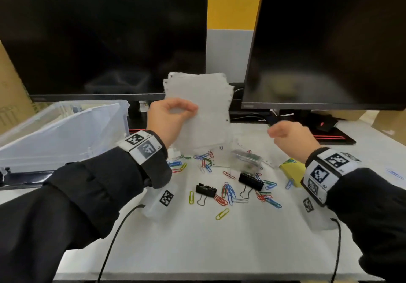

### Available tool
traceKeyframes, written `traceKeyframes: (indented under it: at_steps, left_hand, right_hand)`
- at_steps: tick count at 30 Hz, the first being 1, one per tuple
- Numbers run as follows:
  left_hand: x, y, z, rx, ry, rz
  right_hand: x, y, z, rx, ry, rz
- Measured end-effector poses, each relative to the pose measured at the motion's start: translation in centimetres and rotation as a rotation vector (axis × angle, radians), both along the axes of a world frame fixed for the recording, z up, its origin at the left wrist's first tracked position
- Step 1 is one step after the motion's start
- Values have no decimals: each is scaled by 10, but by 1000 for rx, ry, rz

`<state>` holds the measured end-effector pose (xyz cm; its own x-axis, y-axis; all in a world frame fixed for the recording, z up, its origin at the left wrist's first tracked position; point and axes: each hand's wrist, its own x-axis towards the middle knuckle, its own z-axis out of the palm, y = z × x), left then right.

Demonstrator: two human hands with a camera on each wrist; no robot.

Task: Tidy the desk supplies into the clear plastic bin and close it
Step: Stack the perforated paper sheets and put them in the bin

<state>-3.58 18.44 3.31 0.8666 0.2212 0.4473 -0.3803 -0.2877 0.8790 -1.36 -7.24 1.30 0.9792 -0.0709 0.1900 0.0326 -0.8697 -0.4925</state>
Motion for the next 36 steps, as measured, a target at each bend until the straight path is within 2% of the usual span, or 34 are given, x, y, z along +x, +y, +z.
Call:
traceKeyframes:
  at_steps: [3, 9, 15, 17, 19, 21, 24, 26, 28, 30, 33, 36]
  left_hand:
    - [8, 13, -10, 75, -58, 101]
    - [14, 22, -26, 389, -174, 162]
    - [14, 20, -27, 427, -171, 172]
    - [13, 17, -29, 445, -197, 142]
    - [11, 15, -30, 457, -225, 114]
    - [10, 13, -27, 416, -234, 102]
    - [11, 7, -14, 246, -264, 84]
    - [11, 0, 0, 202, -301, 74]
    - [11, -9, 13, 273, -307, 56]
    - [10, -20, 21, 379, -219, -12]
    - [3, -36, 21, 462, 19, -204]
    - [-1, -48, 16, 481, 54, -258]
  right_hand:
    - [8, -9, -19, -138, 162, 24]
    - [16, -5, -30, -355, 465, 64]
    - [15, 0, -31, -610, 417, 72]
    - [16, -2, -27, -594, 343, 78]
    - [13, -6, -22, -499, 201, 45]
    - [6, -6, -13, -464, -22, -4]
    - [-3, -4, -2, -511, -360, -4]
    - [-7, 0, 6, -498, -445, 34]
    - [-9, 5, 13, -525, -499, 85]
    - [-11, 13, 18, -527, -584, 148]
    - [-13, 26, 22, -464, -757, 255]
    - [-19, 36, 29, -334, -867, 351]
